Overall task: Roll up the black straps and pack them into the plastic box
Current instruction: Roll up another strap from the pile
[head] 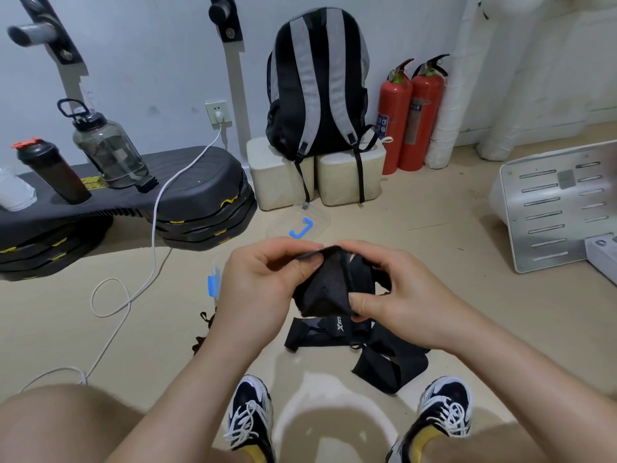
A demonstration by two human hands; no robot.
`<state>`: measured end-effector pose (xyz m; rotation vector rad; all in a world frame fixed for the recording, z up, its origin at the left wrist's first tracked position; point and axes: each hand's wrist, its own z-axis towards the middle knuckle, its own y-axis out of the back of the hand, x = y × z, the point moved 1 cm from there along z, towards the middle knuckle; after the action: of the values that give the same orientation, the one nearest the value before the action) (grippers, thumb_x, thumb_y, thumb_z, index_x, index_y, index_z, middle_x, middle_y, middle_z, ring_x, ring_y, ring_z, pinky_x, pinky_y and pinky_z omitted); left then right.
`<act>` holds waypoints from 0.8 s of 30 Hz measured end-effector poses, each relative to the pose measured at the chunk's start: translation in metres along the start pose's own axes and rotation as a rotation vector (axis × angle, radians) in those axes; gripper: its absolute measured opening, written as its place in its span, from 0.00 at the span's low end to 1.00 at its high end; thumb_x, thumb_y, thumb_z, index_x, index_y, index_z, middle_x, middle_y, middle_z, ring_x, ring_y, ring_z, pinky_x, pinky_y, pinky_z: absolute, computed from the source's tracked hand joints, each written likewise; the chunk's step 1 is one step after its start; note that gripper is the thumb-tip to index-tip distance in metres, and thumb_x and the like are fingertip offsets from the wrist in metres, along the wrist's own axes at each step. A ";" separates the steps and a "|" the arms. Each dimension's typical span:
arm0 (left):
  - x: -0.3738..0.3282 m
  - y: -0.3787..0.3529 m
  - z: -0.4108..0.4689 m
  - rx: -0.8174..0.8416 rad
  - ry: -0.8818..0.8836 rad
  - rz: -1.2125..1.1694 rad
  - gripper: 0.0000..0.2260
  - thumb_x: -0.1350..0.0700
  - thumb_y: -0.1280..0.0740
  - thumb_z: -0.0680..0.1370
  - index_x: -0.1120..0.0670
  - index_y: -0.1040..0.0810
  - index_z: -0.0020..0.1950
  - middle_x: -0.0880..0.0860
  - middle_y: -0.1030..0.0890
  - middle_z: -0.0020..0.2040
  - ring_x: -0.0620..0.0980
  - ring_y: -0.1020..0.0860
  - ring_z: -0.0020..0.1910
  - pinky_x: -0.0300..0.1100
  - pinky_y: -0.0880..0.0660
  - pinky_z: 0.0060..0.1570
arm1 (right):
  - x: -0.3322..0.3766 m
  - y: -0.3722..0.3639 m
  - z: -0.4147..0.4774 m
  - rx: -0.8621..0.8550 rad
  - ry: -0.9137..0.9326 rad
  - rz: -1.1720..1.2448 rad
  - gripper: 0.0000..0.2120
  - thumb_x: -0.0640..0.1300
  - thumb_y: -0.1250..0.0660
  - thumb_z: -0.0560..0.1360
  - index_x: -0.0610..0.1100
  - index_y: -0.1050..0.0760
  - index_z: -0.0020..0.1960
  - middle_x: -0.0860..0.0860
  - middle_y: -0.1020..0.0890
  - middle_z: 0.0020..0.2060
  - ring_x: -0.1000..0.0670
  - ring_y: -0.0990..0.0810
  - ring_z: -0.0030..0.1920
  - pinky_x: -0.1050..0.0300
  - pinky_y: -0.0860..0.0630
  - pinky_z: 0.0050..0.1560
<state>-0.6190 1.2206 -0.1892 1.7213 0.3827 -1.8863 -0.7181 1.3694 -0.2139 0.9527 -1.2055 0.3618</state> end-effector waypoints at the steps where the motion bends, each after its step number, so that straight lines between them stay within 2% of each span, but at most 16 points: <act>1: 0.000 -0.001 0.000 -0.002 0.020 -0.006 0.10 0.69 0.30 0.74 0.55 0.14 0.43 0.52 0.14 0.38 0.42 0.18 0.38 0.34 0.23 0.39 | 0.000 0.000 0.000 0.000 -0.001 -0.017 0.29 0.38 0.30 0.69 0.54 0.26 0.69 0.55 0.16 0.52 0.53 0.18 0.54 0.45 0.20 0.56; 3: 0.002 -0.002 0.000 -0.021 0.047 -0.019 0.09 0.69 0.29 0.74 0.57 0.14 0.43 0.51 0.14 0.37 0.42 0.18 0.37 0.32 0.24 0.38 | 0.002 0.002 -0.001 -0.001 0.011 -0.058 0.30 0.37 0.30 0.69 0.53 0.27 0.70 0.59 0.18 0.57 0.59 0.20 0.59 0.51 0.23 0.63; 5: 0.005 -0.002 0.001 -0.043 0.068 -0.025 0.07 0.69 0.28 0.73 0.58 0.14 0.44 0.53 0.14 0.38 0.44 0.18 0.39 0.34 0.23 0.41 | 0.004 0.002 -0.002 -0.007 0.031 -0.087 0.31 0.34 0.30 0.71 0.53 0.27 0.70 0.60 0.19 0.59 0.62 0.23 0.61 0.58 0.27 0.66; 8: 0.008 -0.004 0.002 -0.080 0.078 -0.052 0.06 0.68 0.27 0.72 0.59 0.14 0.44 0.54 0.13 0.41 0.48 0.17 0.43 0.37 0.21 0.46 | 0.003 0.001 -0.003 -0.028 0.040 -0.127 0.32 0.32 0.29 0.71 0.53 0.28 0.71 0.58 0.21 0.63 0.61 0.25 0.64 0.62 0.30 0.68; 12: 0.008 -0.008 0.000 -0.124 0.087 -0.118 0.08 0.71 0.26 0.70 0.58 0.15 0.38 0.51 0.13 0.41 0.43 0.17 0.43 0.33 0.22 0.44 | 0.001 -0.002 -0.003 -0.058 0.096 -0.155 0.32 0.31 0.29 0.70 0.52 0.27 0.70 0.58 0.21 0.62 0.59 0.25 0.64 0.64 0.30 0.65; 14: 0.009 -0.009 0.000 -0.139 0.094 -0.143 0.14 0.71 0.26 0.69 0.52 0.16 0.32 0.48 0.14 0.43 0.41 0.17 0.45 0.31 0.23 0.45 | 0.001 -0.002 -0.002 -0.084 0.140 -0.161 0.33 0.29 0.31 0.68 0.53 0.26 0.68 0.59 0.21 0.60 0.60 0.25 0.62 0.67 0.29 0.61; 16: 0.011 -0.008 0.000 -0.133 0.107 -0.149 0.16 0.70 0.25 0.69 0.50 0.16 0.30 0.48 0.14 0.47 0.43 0.18 0.51 0.36 0.22 0.49 | 0.001 -0.003 -0.002 -0.106 0.179 -0.149 0.33 0.27 0.32 0.66 0.52 0.25 0.66 0.59 0.21 0.58 0.59 0.24 0.61 0.69 0.30 0.58; 17: 0.012 -0.007 0.000 -0.114 0.123 -0.172 0.16 0.70 0.26 0.70 0.50 0.16 0.30 0.48 0.14 0.49 0.45 0.17 0.52 0.42 0.21 0.52 | 0.000 -0.004 -0.002 -0.115 0.196 -0.142 0.33 0.26 0.33 0.65 0.51 0.24 0.65 0.59 0.21 0.58 0.59 0.24 0.61 0.69 0.30 0.57; 19: 0.015 -0.007 0.000 -0.064 0.168 -0.263 0.16 0.72 0.27 0.70 0.51 0.19 0.31 0.51 0.14 0.50 0.49 0.17 0.50 0.55 0.21 0.56 | 0.001 -0.004 -0.002 -0.128 0.219 -0.126 0.33 0.24 0.34 0.65 0.50 0.23 0.64 0.60 0.21 0.56 0.56 0.23 0.60 0.67 0.29 0.58; 20: 0.016 -0.007 -0.001 -0.047 0.186 -0.303 0.16 0.71 0.27 0.69 0.51 0.21 0.31 0.52 0.14 0.49 0.50 0.17 0.48 0.58 0.21 0.55 | 0.003 -0.004 -0.003 -0.130 0.229 -0.118 0.33 0.24 0.34 0.64 0.50 0.23 0.63 0.60 0.21 0.55 0.55 0.22 0.59 0.66 0.28 0.57; 22: 0.019 -0.006 0.000 -0.035 0.170 -0.318 0.13 0.67 0.24 0.65 0.50 0.23 0.32 0.52 0.15 0.47 0.50 0.18 0.47 0.58 0.21 0.51 | 0.007 -0.002 -0.004 -0.104 0.219 -0.080 0.30 0.29 0.35 0.62 0.52 0.22 0.60 0.60 0.20 0.52 0.54 0.21 0.57 0.65 0.26 0.54; 24: 0.019 -0.006 -0.001 -0.050 0.126 -0.292 0.10 0.62 0.25 0.63 0.49 0.22 0.34 0.51 0.16 0.45 0.52 0.20 0.47 0.56 0.23 0.48 | 0.013 0.000 -0.003 -0.051 0.158 0.004 0.23 0.37 0.31 0.65 0.52 0.21 0.57 0.57 0.19 0.51 0.53 0.20 0.54 0.63 0.24 0.53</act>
<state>-0.6219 1.2220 -0.2092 1.8358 0.7594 -1.9506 -0.7115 1.3687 -0.2026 0.8622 -1.0678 0.4001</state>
